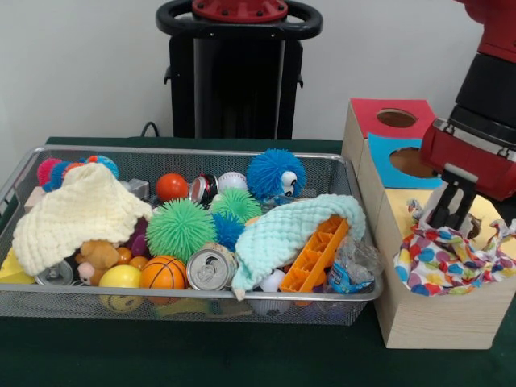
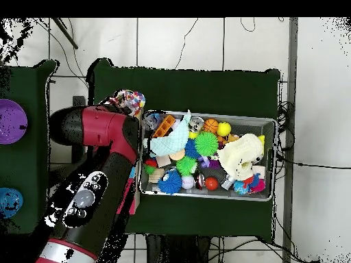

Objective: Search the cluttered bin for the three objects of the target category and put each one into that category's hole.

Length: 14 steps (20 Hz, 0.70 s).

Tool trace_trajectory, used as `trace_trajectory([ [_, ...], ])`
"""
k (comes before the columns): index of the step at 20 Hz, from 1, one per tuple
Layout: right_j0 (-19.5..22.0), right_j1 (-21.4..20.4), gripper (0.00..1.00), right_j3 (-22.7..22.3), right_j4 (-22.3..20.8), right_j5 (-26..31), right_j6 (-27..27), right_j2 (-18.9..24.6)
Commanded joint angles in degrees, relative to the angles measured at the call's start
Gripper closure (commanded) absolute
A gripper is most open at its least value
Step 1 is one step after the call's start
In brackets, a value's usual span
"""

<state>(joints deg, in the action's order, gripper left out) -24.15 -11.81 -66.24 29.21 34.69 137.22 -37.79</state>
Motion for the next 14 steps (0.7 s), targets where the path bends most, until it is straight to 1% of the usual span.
trace_trajectory([
  [1, 2.08, -0.42, 1.00, -8.38, 2.39, -1.16, 10.92, 10.06],
  [5, 0.86, -1.03, 1.00, -9.85, 4.30, 0.95, 13.82, 10.62],
  [7, 0.22, -1.36, 1.00, -10.96, 5.54, 1.06, 15.21, 11.09],
  [11, -0.85, -1.57, 1.00, -12.47, 7.34, 0.71, 16.50, 11.14],
  [14, -1.30, -1.18, 1.00, -12.25, 8.15, 1.23, 17.14, 10.53],
])
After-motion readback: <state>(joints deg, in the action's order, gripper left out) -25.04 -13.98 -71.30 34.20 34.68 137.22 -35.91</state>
